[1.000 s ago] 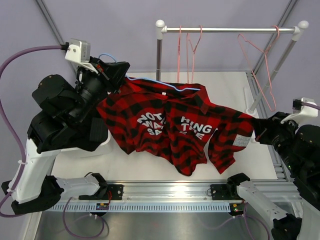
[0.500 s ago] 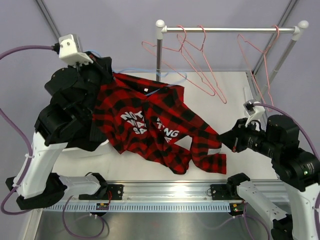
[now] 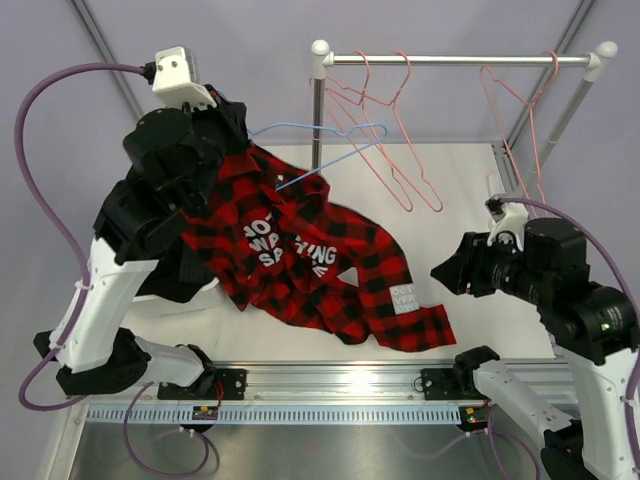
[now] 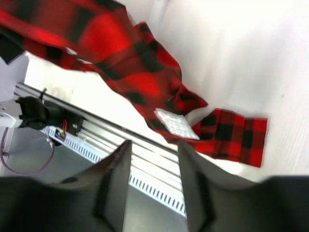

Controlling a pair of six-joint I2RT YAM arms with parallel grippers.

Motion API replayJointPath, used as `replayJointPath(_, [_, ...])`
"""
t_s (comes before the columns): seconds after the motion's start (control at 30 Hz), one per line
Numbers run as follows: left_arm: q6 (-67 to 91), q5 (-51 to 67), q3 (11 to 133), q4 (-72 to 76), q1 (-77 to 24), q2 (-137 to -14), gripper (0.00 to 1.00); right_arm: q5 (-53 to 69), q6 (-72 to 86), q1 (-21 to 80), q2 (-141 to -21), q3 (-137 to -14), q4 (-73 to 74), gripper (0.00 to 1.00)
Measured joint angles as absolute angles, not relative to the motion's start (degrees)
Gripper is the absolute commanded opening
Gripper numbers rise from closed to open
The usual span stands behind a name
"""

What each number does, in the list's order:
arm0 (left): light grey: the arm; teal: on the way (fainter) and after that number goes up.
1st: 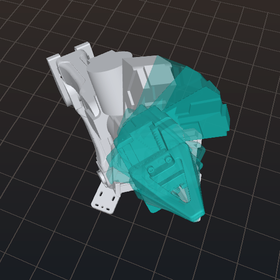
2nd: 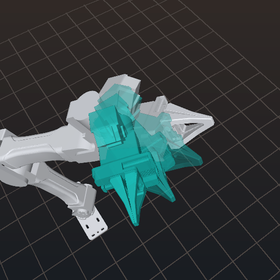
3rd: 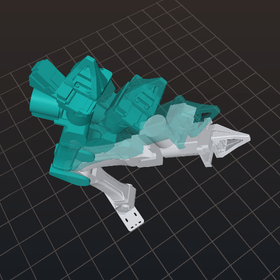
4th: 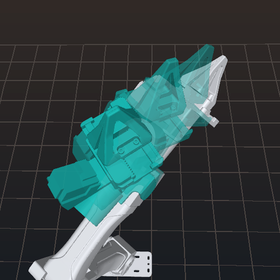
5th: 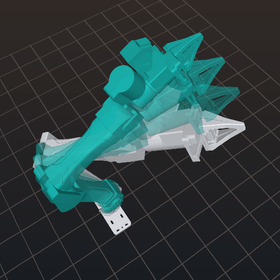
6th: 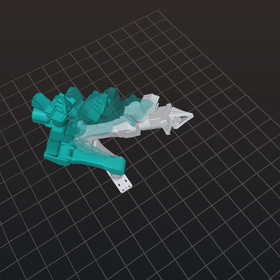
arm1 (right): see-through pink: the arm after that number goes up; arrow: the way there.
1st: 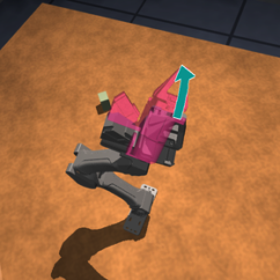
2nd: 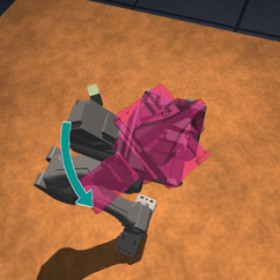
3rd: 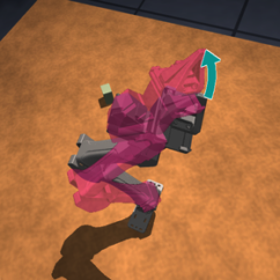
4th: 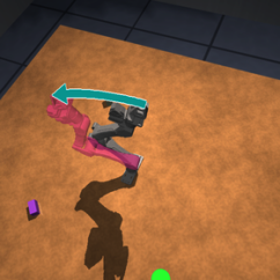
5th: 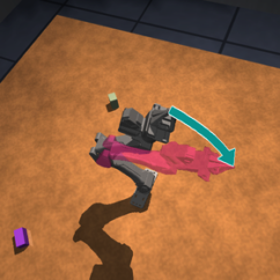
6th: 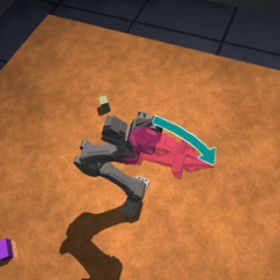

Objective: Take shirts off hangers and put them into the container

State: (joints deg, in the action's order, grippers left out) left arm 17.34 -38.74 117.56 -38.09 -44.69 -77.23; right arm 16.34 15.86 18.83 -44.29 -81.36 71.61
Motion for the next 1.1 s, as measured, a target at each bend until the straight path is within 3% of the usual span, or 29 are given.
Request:
replayJointPath(0.07, [16.91,-32.32,116.36,-38.13,-44.58,-74.89,0.00,16.36,15.29,18.76,-45.87,-86.89,71.77,0.69])
replayJointPath(0.23, [15.64,-17.78,111.90,-40.53,-45.54,-70.13,0.00,23.88,12.97,18.74,-50.96,-103.09,70.35,0.63])
replayJointPath(0.43, [13.19,-5.80,108.42,-44.18,-47.00,-71.07,0.00,33.54,12.53,19.49,-57.12,-108.36,68.62,0.62])
replayJointPath(0.67, [11.22,-1.41,112.97,-48.62,-50.46,-77.87,0.00,25.85,12.73,39.44,-67.81,-110.56,68.38,0.60])
replayJointPath(0.83, [10.61,-0.78,113.95,-50.06,-51.35,-79.31,0.00,19.44,13.02,45.52,-74.02,-110.93,68.45,0.48])
replayJointPath(0.9, [10.37,-0.64,114.37,-50.37,-51.46,-79.31,0.00,17.85,13.02,46.26,-75.31,-111.35,68.36,0.29])
replayJointPath(0.93, [10.31,-0.56,114.43,-50.28,-51.46,-79.29,0.00,17.15,13.06,46.57,-75.53,-111.39,68.34,0.08])
replayJointPath(0.97, [10.31,-0.51,114.54,-50.33,-51.46,-79.26,0.00,16.93,12.88,46.70,-75.55,-111.39,68.34,0.00])
replayJointPath(1.0, [10.20,-0.45,114.65,-50.30,-51.48,-79.26,0.00,16.69,12.95,47.00,-75.50,-111.42,68.20,0.00])
replayJointPath(1.03, [10.02,-0.60,114.69,-50.33,-51.46,-79.26,0.09,16.47,12.97,47.68,-75.37,-111.46,67.94,0.00])
replayJointPath(1.07, [9.93,-0.86,114.89,-50.63,-51.46,-79.26,0.42,15.70,13.02,48.45,-75.24,-111.53,67.72,0.00])
replayJointPath(1.1, [9.47,-2.07,115.39,-51.24,-51.53,-79.26,0.48,15.22,13.08,48.99,-75.09,-111.53,67.44,0.00])
